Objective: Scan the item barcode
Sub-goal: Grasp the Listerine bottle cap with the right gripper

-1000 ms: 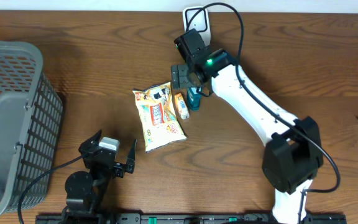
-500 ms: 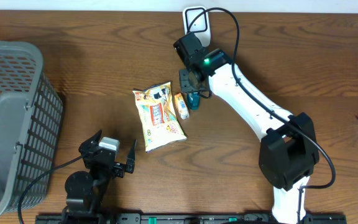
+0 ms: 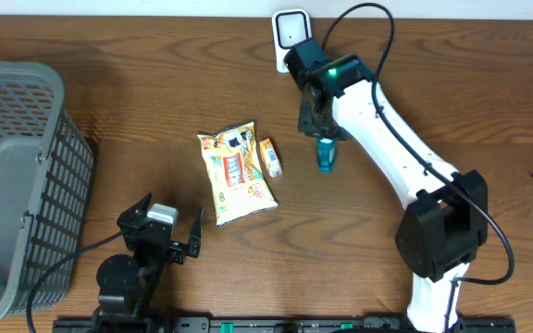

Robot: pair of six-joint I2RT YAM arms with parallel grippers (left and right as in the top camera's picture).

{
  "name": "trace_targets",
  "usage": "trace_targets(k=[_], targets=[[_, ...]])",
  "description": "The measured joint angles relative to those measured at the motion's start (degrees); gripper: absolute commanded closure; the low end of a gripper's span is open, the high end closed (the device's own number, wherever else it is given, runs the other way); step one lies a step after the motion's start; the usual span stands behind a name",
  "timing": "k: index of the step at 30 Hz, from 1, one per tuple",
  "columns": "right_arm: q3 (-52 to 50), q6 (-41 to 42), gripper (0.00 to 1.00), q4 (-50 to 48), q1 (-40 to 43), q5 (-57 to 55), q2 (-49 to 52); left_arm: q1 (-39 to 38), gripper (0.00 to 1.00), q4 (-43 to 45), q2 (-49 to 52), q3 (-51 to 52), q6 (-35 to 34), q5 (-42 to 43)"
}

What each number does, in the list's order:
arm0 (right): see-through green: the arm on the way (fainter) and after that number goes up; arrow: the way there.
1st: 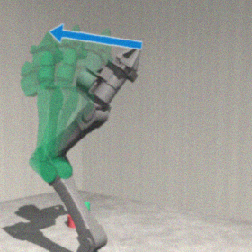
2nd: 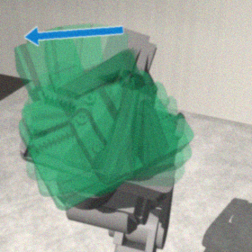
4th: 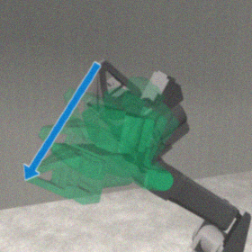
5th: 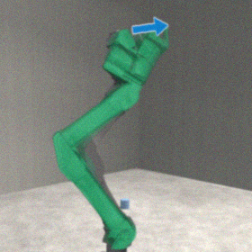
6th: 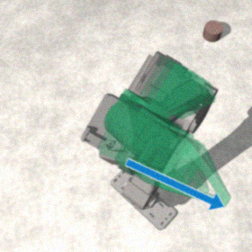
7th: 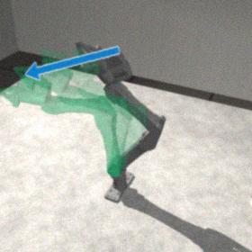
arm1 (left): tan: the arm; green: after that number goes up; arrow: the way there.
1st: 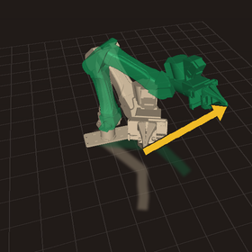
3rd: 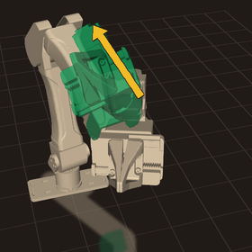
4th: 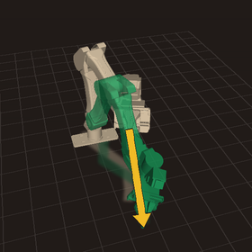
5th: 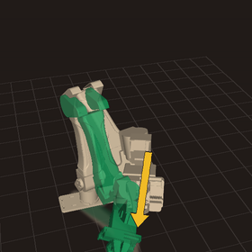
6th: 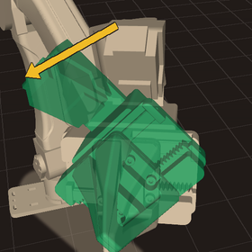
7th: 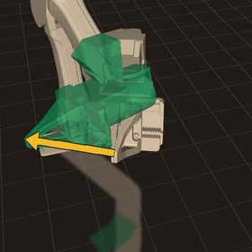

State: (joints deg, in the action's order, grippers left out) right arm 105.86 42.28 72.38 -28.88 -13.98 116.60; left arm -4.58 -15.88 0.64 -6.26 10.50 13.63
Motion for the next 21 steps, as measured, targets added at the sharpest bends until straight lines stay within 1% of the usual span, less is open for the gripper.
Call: trace_targets(k=[4, 11, 14, 16, 21], targets=[[0.0, 10.9, 0.8, 3.9, 0.0, -5.0, -0.1, 0.0, 0.02, 0.0, 0.0, 0.0, 0.0, 0.0], [-1.5, 31.3, 0.83, 3.4, -0.5, -9.1, -0.1, 0.0, 0.02, 0.0, 0.0, 0.0, 0.0, 0.0], [-3.7, 39.8, 0.81, 2.3, -1.2, -9.4, -0.1, 0.0, 0.02, 0.0, 0.0, 0.0, 0.0, 0.0], [-4.8, 44.5, 0.76, 1.9, -1.5, -9.5, -0.1, 0.0, 0.02, 0.0, 0.0, 0.0, 0.0, 0.0], [-5.9, 54.9, 0.69, 1.5, -1.8, -9.5, -0.1, 0.0, 0.02, 0.0, 0.0, 0.0, 0.0, 0.0]])
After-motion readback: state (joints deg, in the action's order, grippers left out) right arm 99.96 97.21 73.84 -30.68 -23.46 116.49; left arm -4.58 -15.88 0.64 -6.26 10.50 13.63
